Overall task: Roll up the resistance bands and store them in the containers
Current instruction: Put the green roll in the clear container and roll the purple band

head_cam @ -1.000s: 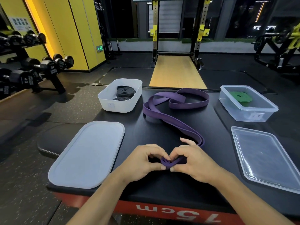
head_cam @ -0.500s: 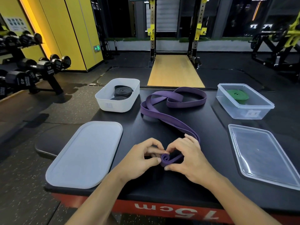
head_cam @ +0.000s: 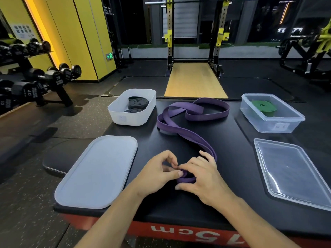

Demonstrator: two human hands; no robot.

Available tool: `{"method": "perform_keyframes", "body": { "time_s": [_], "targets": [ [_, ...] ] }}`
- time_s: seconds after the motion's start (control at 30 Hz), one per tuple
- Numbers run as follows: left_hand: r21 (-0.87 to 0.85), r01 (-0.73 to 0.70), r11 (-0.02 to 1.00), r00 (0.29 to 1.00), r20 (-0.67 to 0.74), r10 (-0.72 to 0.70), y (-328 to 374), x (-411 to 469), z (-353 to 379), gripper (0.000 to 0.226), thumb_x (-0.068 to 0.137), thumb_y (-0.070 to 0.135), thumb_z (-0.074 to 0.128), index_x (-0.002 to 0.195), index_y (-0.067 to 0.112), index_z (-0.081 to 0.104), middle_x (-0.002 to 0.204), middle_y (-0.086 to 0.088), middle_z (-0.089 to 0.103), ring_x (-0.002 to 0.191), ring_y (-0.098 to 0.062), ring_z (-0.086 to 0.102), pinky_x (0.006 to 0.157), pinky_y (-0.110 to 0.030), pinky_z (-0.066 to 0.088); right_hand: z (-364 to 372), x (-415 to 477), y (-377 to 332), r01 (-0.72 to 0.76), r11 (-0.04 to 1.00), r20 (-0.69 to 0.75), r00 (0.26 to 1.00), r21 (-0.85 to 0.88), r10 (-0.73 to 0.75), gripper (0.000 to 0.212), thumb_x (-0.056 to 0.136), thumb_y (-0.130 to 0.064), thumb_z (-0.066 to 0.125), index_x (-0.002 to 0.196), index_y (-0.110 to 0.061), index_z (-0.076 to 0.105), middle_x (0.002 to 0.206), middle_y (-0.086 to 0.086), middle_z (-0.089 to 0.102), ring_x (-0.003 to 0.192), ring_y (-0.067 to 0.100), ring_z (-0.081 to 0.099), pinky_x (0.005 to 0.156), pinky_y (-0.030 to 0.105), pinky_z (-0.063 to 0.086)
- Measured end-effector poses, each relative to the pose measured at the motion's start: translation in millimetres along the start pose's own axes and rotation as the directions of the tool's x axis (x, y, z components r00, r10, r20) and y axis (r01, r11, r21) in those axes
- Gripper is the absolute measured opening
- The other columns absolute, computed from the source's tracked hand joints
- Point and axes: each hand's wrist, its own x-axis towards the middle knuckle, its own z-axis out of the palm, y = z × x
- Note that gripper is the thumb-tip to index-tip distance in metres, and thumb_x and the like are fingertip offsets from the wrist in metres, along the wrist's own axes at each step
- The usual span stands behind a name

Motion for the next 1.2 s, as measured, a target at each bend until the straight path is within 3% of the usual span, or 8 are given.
{"method": "perform_keyframes", "body": {
  "time_s": [0.13, 0.3, 0.5, 0.7, 0.8, 0.93, 1.07, 1.2],
  "targets": [
    [0.051, 0.009, 0.999, 0.998, 0.066, -0.012, 3, 3, -5, 0.019, 0.088, 0.008, 0.081, 0.097, 0.009, 0.064, 0.083, 0.008, 0.068, 0.076, -0.012, 0.066, 0.079, -0.023, 0.052, -10, 3, 7, 0.036, 0.999, 0.144, 0.989, 0.020, -0.039, 0.060, 0.079, -0.076, 0.056, 0.124, -0.037, 0.066, 0.098, -0.020, 0.055, 0.105, -0.002, 0.052, 0.126, 0.029, 0.004],
    [0.009, 0.023, 1.000, 0.999, 0.048, -0.024, 1, 3, -6, 0.017, 0.087, 0.009, 0.082, 0.095, 0.009, 0.067, 0.084, 0.007, 0.071, 0.078, -0.011, 0.067, 0.082, -0.027, 0.053, -31, 13, 24, 0.078, 0.991, 0.376, 0.920, 0.110, -0.114, 0.054, 0.094, -0.043, 0.070, 0.145, -0.039, 0.053, 0.122, -0.030, 0.051, 0.129, -0.012, 0.039, 0.123, 0.023, -0.009],
    [0.004, -0.020, 1.000, 1.000, 0.018, 0.020, -3, -1, -1, 0.010, 0.089, 0.013, 0.081, 0.093, 0.018, 0.072, 0.093, -0.002, 0.077, 0.090, -0.020, 0.075, 0.090, -0.038, 0.058, -25, 0, 30, 0.159, 0.987, 0.173, 0.972, 0.021, -0.160, 0.031, 0.093, -0.048, 0.066, 0.124, -0.048, 0.060, 0.113, -0.030, 0.060, 0.122, -0.013, 0.047, 0.125, 0.033, -0.008],
    [0.206, -0.217, 0.954, 0.970, -0.064, 0.234, -9, -9, 10, 0.012, 0.093, 0.013, 0.076, 0.099, 0.022, 0.081, 0.095, 0.008, 0.074, 0.092, -0.017, 0.071, 0.081, -0.019, 0.051, -14, -15, 30, 0.123, 0.992, 0.017, 0.992, -0.022, -0.122, 0.029, 0.090, -0.058, 0.061, 0.116, -0.045, 0.066, 0.107, -0.027, 0.065, 0.116, -0.011, 0.053, 0.125, 0.035, 0.002],
    [0.248, -0.194, 0.949, 0.973, -0.078, 0.219, -10, -7, 10, 0.014, 0.097, 0.015, 0.071, 0.101, 0.025, 0.081, 0.096, 0.012, 0.075, 0.094, -0.013, 0.070, 0.082, -0.018, 0.050, -12, -10, 26, 0.099, 0.995, -0.001, 0.995, -0.014, -0.099, 0.029, 0.087, -0.062, 0.063, 0.109, -0.043, 0.068, 0.098, -0.025, 0.065, 0.106, -0.008, 0.056, 0.125, 0.034, 0.005],
    [0.236, -0.147, 0.961, 0.986, -0.044, 0.161, -7, -7, 9, 0.020, 0.102, 0.014, 0.063, 0.102, 0.025, 0.080, 0.097, 0.014, 0.077, 0.098, -0.012, 0.072, 0.090, -0.031, 0.055, -8, -5, 17, 0.040, 0.999, -0.015, 0.999, 0.013, -0.040, 0.036, 0.077, -0.071, 0.065, 0.088, -0.037, 0.062, 0.082, -0.022, 0.060, 0.092, -0.005, 0.055, 0.124, 0.029, 0.007],
    [0.179, -0.129, 0.975, 0.991, -0.008, 0.132, -2, -7, 10, 0.012, 0.094, 0.017, 0.075, 0.103, 0.024, 0.079, 0.096, 0.012, 0.079, 0.097, -0.009, 0.074, 0.090, -0.025, 0.054, -9, -5, 16, 0.053, 0.998, 0.010, 0.999, -0.035, -0.052, 0.041, 0.077, -0.075, 0.065, 0.082, -0.036, 0.054, 0.076, -0.021, 0.053, 0.084, -0.005, 0.052, 0.123, 0.029, 0.009],
    [0.169, -0.061, 0.984, 0.998, 0.018, 0.059, -2, -5, 8, 0.032, 0.088, 0.026, 0.082, 0.113, 0.030, 0.061, 0.098, 0.013, 0.080, 0.096, -0.008, 0.072, 0.094, -0.030, 0.050, -8, -4, 17, 0.110, 0.991, 0.034, 0.994, -0.074, -0.107, 0.043, 0.080, -0.074, 0.065, 0.079, -0.033, 0.052, 0.074, -0.017, 0.049, 0.080, 0.000, 0.050, 0.122, 0.034, 0.014]
  ]
}}
